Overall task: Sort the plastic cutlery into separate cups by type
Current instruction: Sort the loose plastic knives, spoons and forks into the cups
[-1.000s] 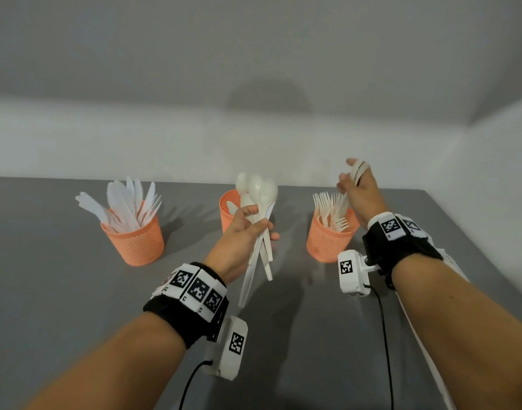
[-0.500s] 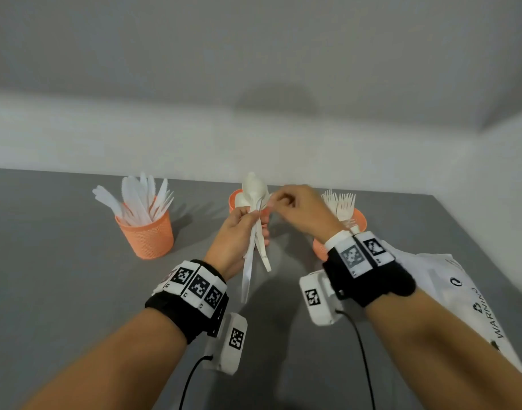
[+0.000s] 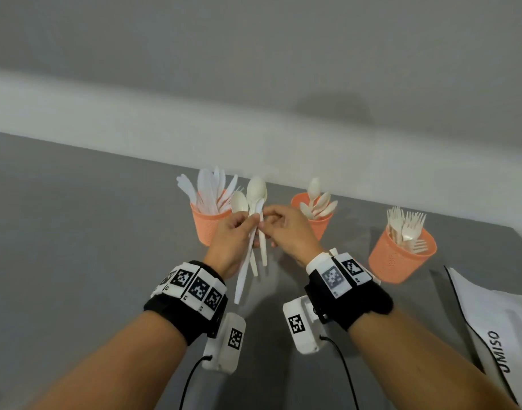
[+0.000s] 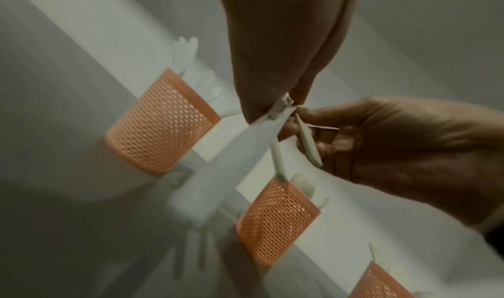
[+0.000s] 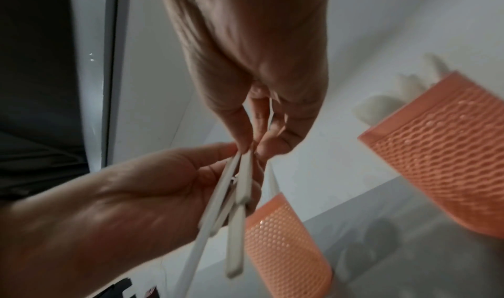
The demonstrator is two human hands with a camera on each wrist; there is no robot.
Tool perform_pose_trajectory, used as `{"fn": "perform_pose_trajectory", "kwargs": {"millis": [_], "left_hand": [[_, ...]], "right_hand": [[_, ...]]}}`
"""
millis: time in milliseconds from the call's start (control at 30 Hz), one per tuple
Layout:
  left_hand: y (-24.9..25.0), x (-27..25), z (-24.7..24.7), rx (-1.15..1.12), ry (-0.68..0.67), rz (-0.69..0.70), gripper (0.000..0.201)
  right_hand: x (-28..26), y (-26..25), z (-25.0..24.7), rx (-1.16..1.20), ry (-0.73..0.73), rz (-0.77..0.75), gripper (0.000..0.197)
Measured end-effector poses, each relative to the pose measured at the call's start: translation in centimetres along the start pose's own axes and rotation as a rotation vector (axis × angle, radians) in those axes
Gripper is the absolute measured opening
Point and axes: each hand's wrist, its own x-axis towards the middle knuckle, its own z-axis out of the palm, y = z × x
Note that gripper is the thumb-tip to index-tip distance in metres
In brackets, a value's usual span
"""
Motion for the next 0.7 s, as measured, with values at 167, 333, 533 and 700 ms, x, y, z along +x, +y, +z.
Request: {"fn": "perform_pose_trajectory", "kwargs": {"millis": [167,333,533,700], "left_hand": [[0.4,-0.5,-5.3,-0.11,0.082,-0.032,0.028],[0.9,-1.0,-6.8,-0.097,0.118,-0.027,0.029],[1.3,-1.5,-7.9,-0.107,0.178,-0.065,0.03],[1.4,-1.7,-8.5,-0.177,0.168,-0.068,0.037]], "right_hand": [[0.2,-2.0,5.8,-0.063,0.068,-0.081,0.014],[0.6,-2.7,8.6,-0.036,-0.023,-0.094,0.016],[0.6,-3.2,9.5,0.105,-0.249,0.012,0.016],[1.3,-3.3,9.8,0.152,-0.308,0.12,0.013]]}}
